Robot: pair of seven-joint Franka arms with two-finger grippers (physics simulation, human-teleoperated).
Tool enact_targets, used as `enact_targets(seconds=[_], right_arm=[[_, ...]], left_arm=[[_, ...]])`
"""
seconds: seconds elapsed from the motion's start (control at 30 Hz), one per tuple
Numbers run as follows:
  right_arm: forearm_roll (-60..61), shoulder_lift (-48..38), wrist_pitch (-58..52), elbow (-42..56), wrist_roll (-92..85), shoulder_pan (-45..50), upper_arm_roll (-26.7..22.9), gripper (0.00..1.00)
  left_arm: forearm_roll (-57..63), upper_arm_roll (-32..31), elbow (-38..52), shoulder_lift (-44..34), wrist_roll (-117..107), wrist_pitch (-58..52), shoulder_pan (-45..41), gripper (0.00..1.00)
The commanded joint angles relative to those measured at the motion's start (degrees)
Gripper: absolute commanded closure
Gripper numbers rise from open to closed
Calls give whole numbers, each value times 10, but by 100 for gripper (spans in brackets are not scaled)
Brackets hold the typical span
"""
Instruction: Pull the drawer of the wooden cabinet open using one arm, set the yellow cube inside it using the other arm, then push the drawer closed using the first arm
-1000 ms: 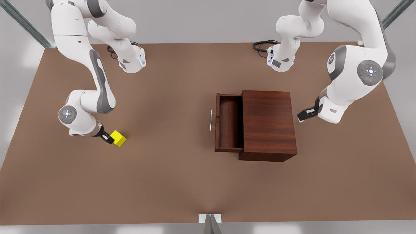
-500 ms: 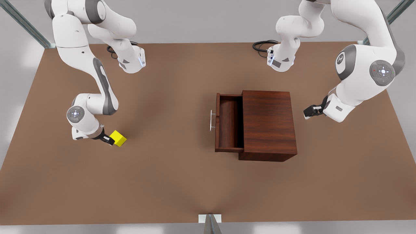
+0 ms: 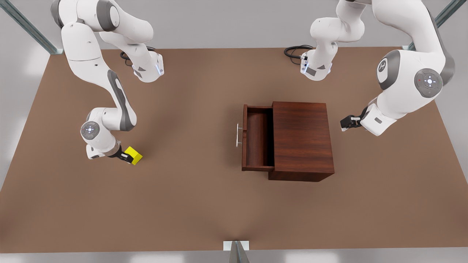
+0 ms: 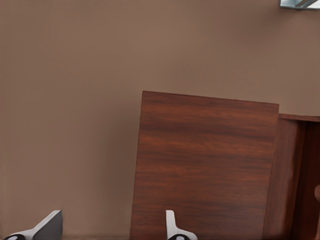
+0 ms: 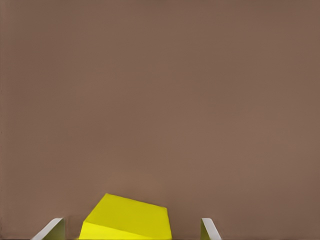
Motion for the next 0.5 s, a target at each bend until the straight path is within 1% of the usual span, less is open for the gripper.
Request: enact_targets(seconds=[0.0, 0.07, 0.47], right_arm=[[8, 1, 4, 0, -28, 1, 2, 0], [7, 15, 18, 0, -29, 1, 2, 0], [5, 36, 38, -2, -29, -3, 2, 0]], left_arm=[[0, 1, -1, -1, 41, -7, 1, 0], [0, 3, 0, -1, 41, -17, 1, 0], [7, 11, 0, -11, 41, -20, 1, 0]])
